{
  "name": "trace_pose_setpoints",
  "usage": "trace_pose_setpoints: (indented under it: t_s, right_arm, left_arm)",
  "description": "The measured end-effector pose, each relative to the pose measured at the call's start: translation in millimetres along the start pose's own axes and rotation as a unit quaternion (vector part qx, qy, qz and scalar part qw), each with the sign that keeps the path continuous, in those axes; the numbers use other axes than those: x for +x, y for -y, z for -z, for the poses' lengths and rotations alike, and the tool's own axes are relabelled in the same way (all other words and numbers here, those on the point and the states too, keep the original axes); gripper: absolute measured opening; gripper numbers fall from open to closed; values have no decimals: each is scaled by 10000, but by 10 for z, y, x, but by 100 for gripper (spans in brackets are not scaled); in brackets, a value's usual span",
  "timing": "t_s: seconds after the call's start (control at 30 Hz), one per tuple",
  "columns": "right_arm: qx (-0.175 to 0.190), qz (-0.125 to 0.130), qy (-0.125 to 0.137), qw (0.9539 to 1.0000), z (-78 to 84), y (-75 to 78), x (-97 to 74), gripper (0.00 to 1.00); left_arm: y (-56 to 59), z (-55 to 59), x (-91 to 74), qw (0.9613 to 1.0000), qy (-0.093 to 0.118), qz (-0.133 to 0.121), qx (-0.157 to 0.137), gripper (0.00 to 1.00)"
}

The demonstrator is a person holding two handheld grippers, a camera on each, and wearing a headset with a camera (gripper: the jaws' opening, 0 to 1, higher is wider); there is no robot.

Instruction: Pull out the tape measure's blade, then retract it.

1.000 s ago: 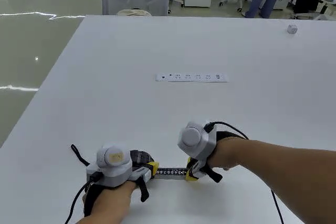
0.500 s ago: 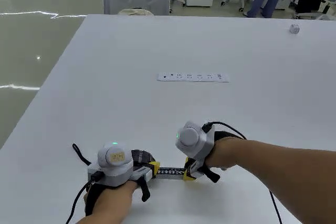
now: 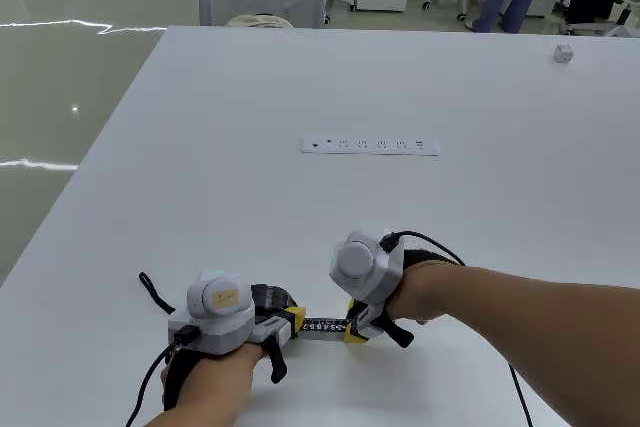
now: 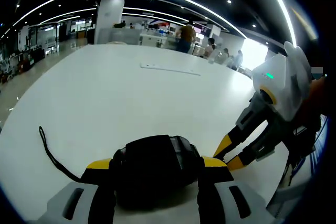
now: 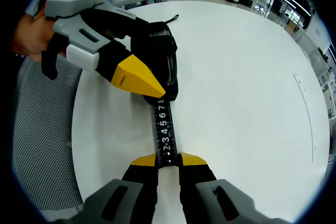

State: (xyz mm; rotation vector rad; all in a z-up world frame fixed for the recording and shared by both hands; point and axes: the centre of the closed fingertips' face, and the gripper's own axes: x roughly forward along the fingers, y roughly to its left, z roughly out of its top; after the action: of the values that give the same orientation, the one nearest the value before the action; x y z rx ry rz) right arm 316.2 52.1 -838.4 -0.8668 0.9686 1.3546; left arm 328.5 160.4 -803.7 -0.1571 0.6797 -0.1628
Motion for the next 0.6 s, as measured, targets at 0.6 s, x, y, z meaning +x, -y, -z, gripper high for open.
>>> trace_pose_setpoints:
  t_s: [0.6]
  right_arm:
    - [-42, -25, 50, 10000, -119, -19, 59, 15]
  left_arm:
    - [-5, 2, 3, 10000, -6, 33, -24, 60]
